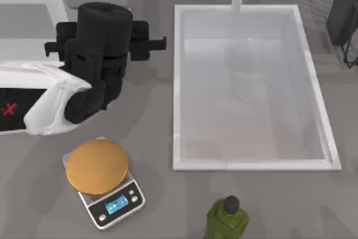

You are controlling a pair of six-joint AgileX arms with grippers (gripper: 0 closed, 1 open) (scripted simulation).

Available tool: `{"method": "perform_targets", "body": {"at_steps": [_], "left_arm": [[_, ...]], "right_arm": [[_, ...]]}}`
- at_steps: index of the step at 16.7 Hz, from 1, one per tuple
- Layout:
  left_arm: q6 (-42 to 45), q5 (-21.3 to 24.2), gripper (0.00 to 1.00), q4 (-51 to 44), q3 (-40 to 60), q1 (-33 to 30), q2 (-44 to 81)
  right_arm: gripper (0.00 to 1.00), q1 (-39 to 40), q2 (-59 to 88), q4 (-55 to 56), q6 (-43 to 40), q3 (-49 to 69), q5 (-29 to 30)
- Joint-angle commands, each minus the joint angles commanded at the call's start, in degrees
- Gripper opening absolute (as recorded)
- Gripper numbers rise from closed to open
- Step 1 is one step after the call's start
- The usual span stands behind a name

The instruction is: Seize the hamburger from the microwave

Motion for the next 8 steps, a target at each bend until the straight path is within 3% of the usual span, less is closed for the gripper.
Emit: {"method": "perform_targets", "body": {"at_steps": [8], "left_arm": [[-0.32, 0.94, 0.0, 20.44, -4.18, -1.55, 15.22]], "right_arm": [[1.0, 0.0, 0.0, 0.0, 0.0, 0.0, 0.0]]}}
